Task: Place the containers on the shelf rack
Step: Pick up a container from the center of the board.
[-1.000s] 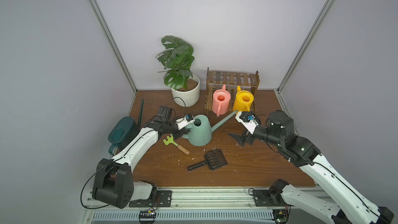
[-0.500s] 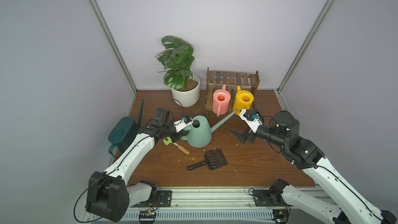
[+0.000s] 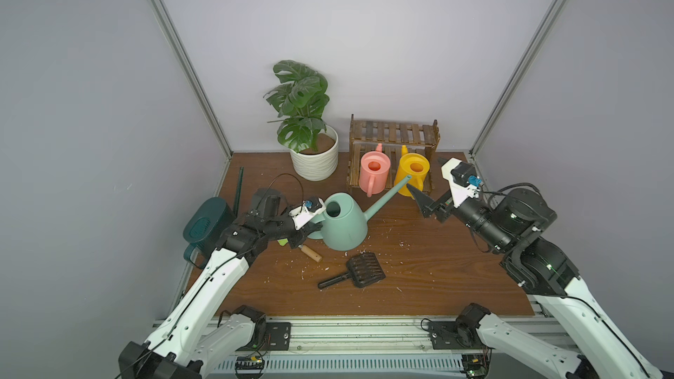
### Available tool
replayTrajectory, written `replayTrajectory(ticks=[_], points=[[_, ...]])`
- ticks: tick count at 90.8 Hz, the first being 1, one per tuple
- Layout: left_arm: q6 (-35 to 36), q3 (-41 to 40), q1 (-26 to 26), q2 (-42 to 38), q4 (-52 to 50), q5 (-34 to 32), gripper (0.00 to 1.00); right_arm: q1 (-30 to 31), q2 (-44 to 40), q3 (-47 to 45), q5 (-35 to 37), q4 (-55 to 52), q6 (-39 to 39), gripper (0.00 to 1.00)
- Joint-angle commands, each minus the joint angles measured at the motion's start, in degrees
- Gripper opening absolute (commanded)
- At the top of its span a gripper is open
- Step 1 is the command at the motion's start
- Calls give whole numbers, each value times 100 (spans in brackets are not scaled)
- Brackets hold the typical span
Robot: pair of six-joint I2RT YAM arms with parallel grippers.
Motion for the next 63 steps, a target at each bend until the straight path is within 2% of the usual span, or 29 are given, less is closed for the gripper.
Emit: replayTrajectory(ticks=[1,35,46,63], points=[[-537,469,-73,-226,198,177,0,11,96,310,792,515,-170,92],[-1485,1537,-118,55,137,-31,0,4,1374,1986,1725,1505,-556,92],[-1671,1779,-114,164,142,-326,0,2,1577,2120,1606,2145,-549,92],[-1986,2340,-105,404,142,-665,0,-2,2048,2828,1481,2250,-459,92]])
